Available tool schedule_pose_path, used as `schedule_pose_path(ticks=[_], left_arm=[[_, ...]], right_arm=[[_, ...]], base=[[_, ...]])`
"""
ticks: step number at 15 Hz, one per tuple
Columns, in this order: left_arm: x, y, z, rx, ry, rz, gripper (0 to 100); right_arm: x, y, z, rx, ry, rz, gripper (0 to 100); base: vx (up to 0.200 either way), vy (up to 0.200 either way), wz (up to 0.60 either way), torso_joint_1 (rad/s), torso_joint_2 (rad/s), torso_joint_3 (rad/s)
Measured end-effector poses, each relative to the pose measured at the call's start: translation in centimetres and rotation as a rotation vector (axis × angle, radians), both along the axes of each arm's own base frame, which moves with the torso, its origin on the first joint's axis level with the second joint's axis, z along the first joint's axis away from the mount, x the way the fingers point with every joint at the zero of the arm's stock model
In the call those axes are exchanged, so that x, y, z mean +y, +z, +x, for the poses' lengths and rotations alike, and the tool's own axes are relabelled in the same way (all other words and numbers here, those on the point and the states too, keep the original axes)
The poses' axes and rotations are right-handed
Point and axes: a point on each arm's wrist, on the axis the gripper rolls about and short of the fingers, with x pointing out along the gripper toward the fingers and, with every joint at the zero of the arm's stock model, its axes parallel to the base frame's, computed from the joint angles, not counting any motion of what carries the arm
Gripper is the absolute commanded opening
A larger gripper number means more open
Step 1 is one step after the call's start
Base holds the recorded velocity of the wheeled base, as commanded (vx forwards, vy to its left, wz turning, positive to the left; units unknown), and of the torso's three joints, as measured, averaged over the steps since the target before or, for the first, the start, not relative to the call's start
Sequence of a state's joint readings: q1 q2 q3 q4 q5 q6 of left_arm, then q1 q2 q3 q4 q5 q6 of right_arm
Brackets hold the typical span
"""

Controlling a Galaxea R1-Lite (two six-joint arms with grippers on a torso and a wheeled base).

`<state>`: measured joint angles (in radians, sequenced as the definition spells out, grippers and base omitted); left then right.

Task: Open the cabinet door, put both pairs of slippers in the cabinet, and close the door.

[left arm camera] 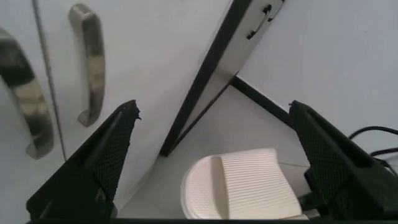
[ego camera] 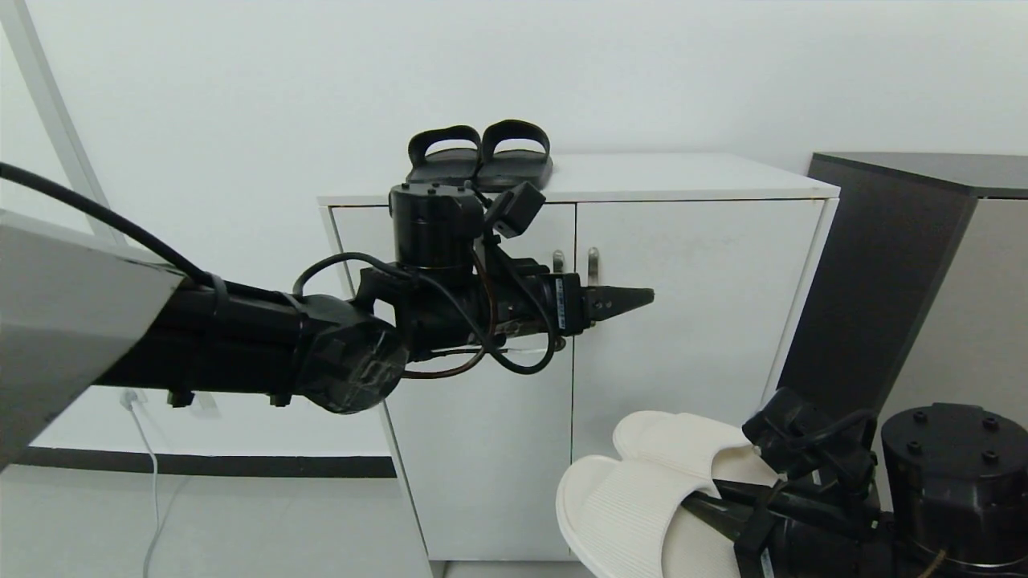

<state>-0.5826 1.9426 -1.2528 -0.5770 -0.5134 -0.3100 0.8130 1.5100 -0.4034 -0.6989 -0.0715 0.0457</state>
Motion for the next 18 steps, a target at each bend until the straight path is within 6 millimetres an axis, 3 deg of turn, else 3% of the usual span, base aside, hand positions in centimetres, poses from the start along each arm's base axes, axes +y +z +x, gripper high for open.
schedule_pose_path(ticks=[8, 18], left_arm=[[0.3, -0.6, 1.9, 0.010, 0.138, 0.021, 100], [-2.3, -1.3, 3.9, 0.023, 0.197, 0.049, 100]], right_arm=[[0.0, 0.0, 0.0, -0.005, -0.003, -0.002, 0], [0.0, 0.2, 0.0, -0.014, -0.003, 0.004, 0]], base=[[0.000, 0.000, 0.00, 0.000, 0.00, 0.000], [0.000, 0.000, 0.00, 0.000, 0.00, 0.000]])
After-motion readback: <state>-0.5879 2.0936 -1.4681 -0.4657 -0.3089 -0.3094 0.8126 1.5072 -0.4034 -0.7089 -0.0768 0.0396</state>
